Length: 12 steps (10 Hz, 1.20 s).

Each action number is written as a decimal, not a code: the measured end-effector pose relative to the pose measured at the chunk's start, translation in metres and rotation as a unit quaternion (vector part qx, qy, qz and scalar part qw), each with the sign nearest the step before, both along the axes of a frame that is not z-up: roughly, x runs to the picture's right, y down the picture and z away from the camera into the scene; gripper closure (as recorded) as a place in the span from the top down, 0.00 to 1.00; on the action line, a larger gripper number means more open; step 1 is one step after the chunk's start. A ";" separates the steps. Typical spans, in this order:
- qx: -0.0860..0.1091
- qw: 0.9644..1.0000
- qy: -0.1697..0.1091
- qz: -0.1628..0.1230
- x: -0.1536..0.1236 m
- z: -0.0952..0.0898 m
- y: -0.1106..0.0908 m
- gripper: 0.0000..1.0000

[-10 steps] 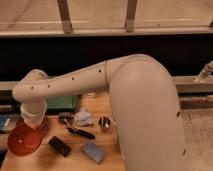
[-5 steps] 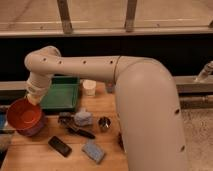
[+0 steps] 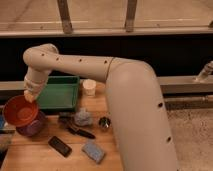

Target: Stack bowls on top of each other

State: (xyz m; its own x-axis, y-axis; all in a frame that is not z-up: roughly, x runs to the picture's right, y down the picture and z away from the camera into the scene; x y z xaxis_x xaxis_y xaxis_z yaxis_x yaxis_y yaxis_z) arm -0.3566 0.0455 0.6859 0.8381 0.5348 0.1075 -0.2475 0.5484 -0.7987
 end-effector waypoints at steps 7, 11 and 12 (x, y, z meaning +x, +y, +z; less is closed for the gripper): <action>-0.034 0.998 0.031 0.045 0.045 0.026 0.042 0.00; -0.049 0.997 0.015 0.059 0.038 0.050 0.045 0.00; -0.052 0.997 0.011 0.059 0.035 0.053 0.044 0.00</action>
State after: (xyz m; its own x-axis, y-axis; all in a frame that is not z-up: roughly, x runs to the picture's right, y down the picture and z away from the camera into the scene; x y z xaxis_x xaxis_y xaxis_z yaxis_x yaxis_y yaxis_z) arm -0.3220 0.0894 0.7392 0.7708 0.6364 0.0291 -0.3225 0.4292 -0.8437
